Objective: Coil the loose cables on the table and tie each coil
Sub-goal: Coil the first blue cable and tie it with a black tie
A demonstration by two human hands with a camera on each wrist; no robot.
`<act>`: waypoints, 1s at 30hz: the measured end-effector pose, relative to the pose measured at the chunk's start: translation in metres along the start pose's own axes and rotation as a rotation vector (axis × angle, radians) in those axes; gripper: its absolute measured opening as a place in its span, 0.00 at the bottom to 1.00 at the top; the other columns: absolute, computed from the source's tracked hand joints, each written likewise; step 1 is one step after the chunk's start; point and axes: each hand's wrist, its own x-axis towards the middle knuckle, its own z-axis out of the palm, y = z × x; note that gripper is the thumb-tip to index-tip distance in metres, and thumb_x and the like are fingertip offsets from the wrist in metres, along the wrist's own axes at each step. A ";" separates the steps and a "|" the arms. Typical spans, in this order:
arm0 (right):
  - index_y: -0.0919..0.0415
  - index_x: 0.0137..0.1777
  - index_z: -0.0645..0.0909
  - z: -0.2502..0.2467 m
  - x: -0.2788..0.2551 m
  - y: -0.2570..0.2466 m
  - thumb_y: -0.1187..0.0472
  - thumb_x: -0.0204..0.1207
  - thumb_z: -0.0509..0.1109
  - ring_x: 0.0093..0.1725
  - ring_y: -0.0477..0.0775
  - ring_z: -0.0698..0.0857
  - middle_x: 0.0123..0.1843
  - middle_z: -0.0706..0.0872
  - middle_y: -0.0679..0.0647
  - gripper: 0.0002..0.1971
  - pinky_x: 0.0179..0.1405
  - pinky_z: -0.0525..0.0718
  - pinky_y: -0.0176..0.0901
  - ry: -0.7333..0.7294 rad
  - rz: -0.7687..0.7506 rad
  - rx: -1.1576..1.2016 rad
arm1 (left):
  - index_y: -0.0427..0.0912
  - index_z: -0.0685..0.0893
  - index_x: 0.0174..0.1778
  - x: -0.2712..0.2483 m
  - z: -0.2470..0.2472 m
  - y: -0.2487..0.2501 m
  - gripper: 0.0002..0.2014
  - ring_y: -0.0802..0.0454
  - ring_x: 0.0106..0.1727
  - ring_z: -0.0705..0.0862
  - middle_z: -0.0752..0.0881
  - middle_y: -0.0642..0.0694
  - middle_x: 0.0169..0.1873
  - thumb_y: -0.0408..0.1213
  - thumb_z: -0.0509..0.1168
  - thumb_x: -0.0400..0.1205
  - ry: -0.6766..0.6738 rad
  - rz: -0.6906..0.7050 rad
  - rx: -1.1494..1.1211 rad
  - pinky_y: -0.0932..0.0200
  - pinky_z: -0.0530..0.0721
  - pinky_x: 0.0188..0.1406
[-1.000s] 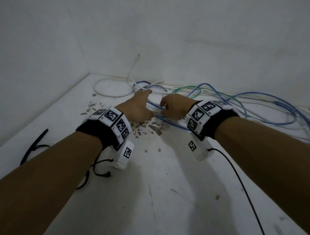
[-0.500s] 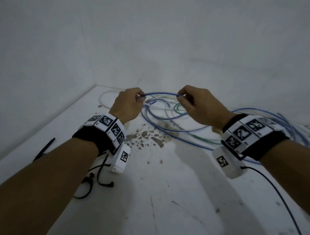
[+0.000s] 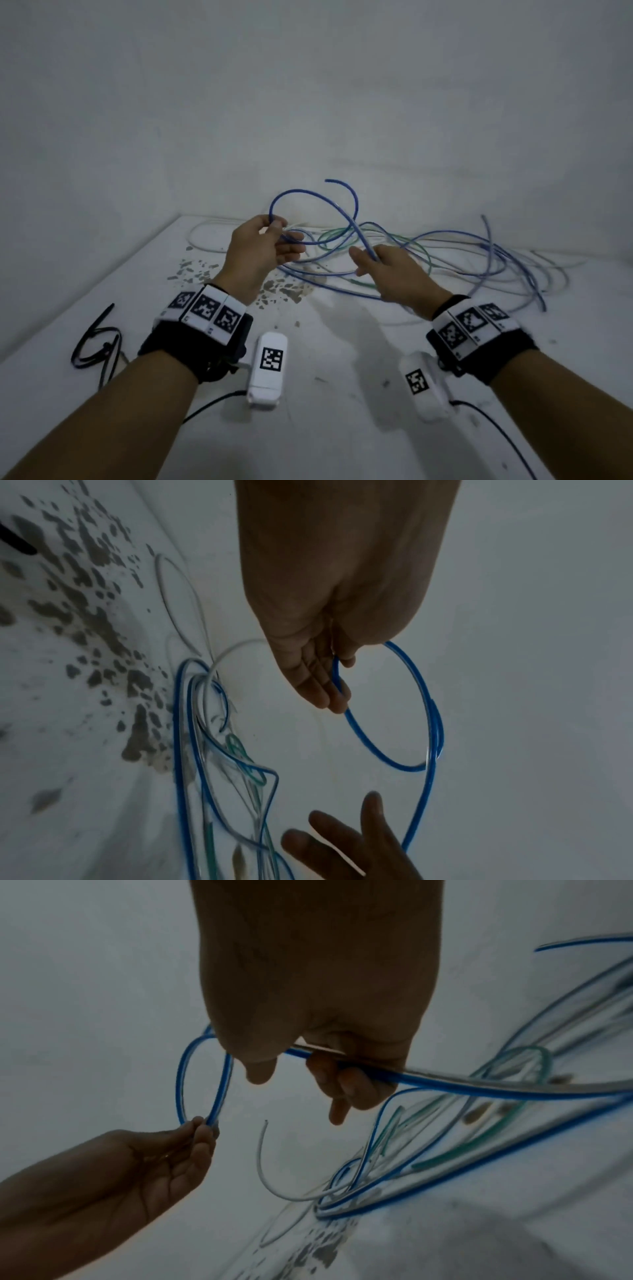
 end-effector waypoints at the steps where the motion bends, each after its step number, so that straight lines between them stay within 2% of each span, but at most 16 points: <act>1: 0.66 0.54 0.83 0.002 -0.008 -0.003 0.36 0.81 0.63 0.25 0.46 0.74 0.48 0.89 0.58 0.30 0.28 0.72 0.43 -0.026 0.052 0.130 | 0.36 0.79 0.49 -0.008 0.005 0.000 0.08 0.45 0.34 0.89 0.89 0.37 0.38 0.33 0.57 0.90 -0.014 -0.004 -0.004 0.55 0.91 0.38; 3: 0.65 0.57 0.83 0.004 -0.020 -0.011 0.39 0.82 0.64 0.24 0.48 0.72 0.52 0.90 0.58 0.26 0.24 0.72 0.43 -0.001 0.100 0.362 | 0.35 0.80 0.51 -0.021 0.015 -0.001 0.07 0.45 0.35 0.91 0.90 0.36 0.39 0.34 0.58 0.90 -0.041 -0.022 0.019 0.55 0.92 0.38; 5: 0.63 0.56 0.83 0.002 -0.027 -0.017 0.45 0.85 0.65 0.25 0.48 0.74 0.48 0.92 0.56 0.19 0.23 0.73 0.40 0.115 0.082 0.519 | 0.35 0.81 0.51 -0.032 0.024 -0.004 0.07 0.43 0.36 0.91 0.90 0.34 0.40 0.34 0.60 0.89 -0.076 -0.045 0.048 0.55 0.92 0.38; 7: 0.59 0.54 0.81 -0.001 -0.032 -0.018 0.52 0.86 0.65 0.26 0.47 0.77 0.42 0.92 0.54 0.10 0.24 0.74 0.38 0.237 0.036 0.575 | 0.35 0.81 0.50 -0.042 0.031 -0.007 0.07 0.42 0.38 0.91 0.91 0.33 0.41 0.34 0.60 0.89 -0.111 -0.073 0.077 0.56 0.91 0.37; 10: 0.62 0.56 0.81 -0.010 -0.042 -0.016 0.59 0.87 0.64 0.23 0.42 0.74 0.31 0.83 0.54 0.07 0.21 0.70 0.31 0.284 -0.053 0.494 | 0.36 0.84 0.50 -0.051 0.038 -0.010 0.08 0.44 0.42 0.91 0.92 0.37 0.43 0.35 0.62 0.88 -0.158 -0.109 0.180 0.57 0.89 0.39; 12: 0.67 0.56 0.82 -0.017 -0.049 -0.015 0.61 0.87 0.64 0.18 0.39 0.69 0.28 0.75 0.54 0.09 0.18 0.66 0.29 0.216 -0.089 0.416 | 0.38 0.86 0.51 -0.053 0.041 -0.011 0.07 0.47 0.45 0.90 0.93 0.41 0.46 0.36 0.64 0.87 -0.162 -0.073 0.293 0.56 0.88 0.42; 14: 0.68 0.54 0.83 -0.024 -0.056 -0.012 0.62 0.86 0.64 0.17 0.39 0.67 0.26 0.72 0.52 0.10 0.17 0.64 0.28 0.151 -0.106 0.342 | 0.39 0.86 0.52 -0.057 0.046 -0.009 0.06 0.48 0.45 0.90 0.92 0.42 0.48 0.36 0.64 0.87 -0.177 -0.039 0.347 0.53 0.87 0.46; 16: 0.67 0.52 0.84 -0.031 -0.061 -0.012 0.61 0.86 0.65 0.18 0.39 0.67 0.26 0.73 0.52 0.10 0.17 0.65 0.28 0.119 -0.114 0.287 | 0.38 0.85 0.58 -0.062 0.053 -0.004 0.08 0.49 0.42 0.90 0.92 0.42 0.48 0.34 0.61 0.88 -0.212 -0.038 0.332 0.52 0.87 0.48; 18: 0.67 0.50 0.85 -0.036 -0.064 -0.011 0.60 0.85 0.66 0.22 0.44 0.70 0.27 0.75 0.56 0.10 0.22 0.68 0.31 0.121 -0.144 0.214 | 0.36 0.83 0.60 -0.065 0.060 0.001 0.10 0.47 0.39 0.90 0.92 0.41 0.46 0.32 0.58 0.89 -0.274 -0.060 0.271 0.50 0.87 0.45; 20: 0.69 0.48 0.85 -0.037 -0.066 -0.009 0.60 0.84 0.66 0.28 0.49 0.74 0.30 0.78 0.66 0.12 0.29 0.72 0.39 0.131 -0.200 0.101 | 0.35 0.83 0.59 -0.068 0.066 0.003 0.11 0.46 0.35 0.88 0.92 0.41 0.41 0.34 0.58 0.88 -0.331 -0.081 0.215 0.51 0.86 0.39; 22: 0.66 0.45 0.87 -0.036 -0.066 -0.007 0.60 0.83 0.67 0.31 0.52 0.76 0.36 0.84 0.72 0.11 0.32 0.73 0.43 0.100 -0.232 0.021 | 0.33 0.85 0.54 -0.070 0.071 0.001 0.12 0.49 0.31 0.86 0.90 0.42 0.36 0.39 0.61 0.88 -0.331 -0.060 0.230 0.55 0.86 0.36; 24: 0.55 0.46 0.87 -0.038 -0.067 -0.006 0.56 0.82 0.70 0.33 0.45 0.80 0.37 0.87 0.64 0.07 0.36 0.77 0.39 0.070 -0.239 0.004 | 0.33 0.86 0.49 -0.071 0.072 -0.001 0.10 0.53 0.27 0.84 0.89 0.43 0.33 0.36 0.64 0.87 -0.279 -0.027 0.240 0.59 0.86 0.33; 25: 0.51 0.53 0.86 -0.039 -0.067 -0.006 0.51 0.80 0.72 0.36 0.41 0.83 0.40 0.89 0.56 0.06 0.40 0.80 0.36 0.074 -0.228 0.002 | 0.34 0.87 0.47 -0.070 0.071 -0.002 0.08 0.55 0.27 0.84 0.89 0.44 0.32 0.33 0.65 0.86 -0.251 -0.012 0.248 0.61 0.85 0.31; 26: 0.50 0.62 0.82 -0.041 -0.068 -0.007 0.47 0.76 0.75 0.41 0.40 0.86 0.46 0.88 0.51 0.17 0.45 0.83 0.37 0.106 -0.213 -0.011 | 0.34 0.87 0.46 -0.069 0.070 -0.003 0.07 0.56 0.26 0.84 0.89 0.45 0.31 0.31 0.65 0.86 -0.230 0.008 0.275 0.63 0.85 0.30; 28: 0.51 0.75 0.71 -0.046 -0.068 -0.008 0.43 0.68 0.81 0.50 0.45 0.86 0.59 0.83 0.48 0.38 0.49 0.86 0.39 0.238 -0.222 0.010 | 0.36 0.88 0.45 -0.068 0.067 -0.003 0.06 0.57 0.27 0.85 0.89 0.46 0.31 0.30 0.66 0.85 -0.235 0.062 0.388 0.64 0.84 0.29; 30: 0.50 0.82 0.62 -0.053 -0.069 -0.014 0.45 0.66 0.84 0.55 0.45 0.83 0.67 0.75 0.48 0.48 0.49 0.84 0.35 0.346 -0.359 -0.001 | 0.37 0.88 0.44 -0.069 0.067 -0.002 0.06 0.57 0.27 0.86 0.90 0.46 0.32 0.31 0.67 0.85 -0.311 0.115 0.532 0.65 0.83 0.30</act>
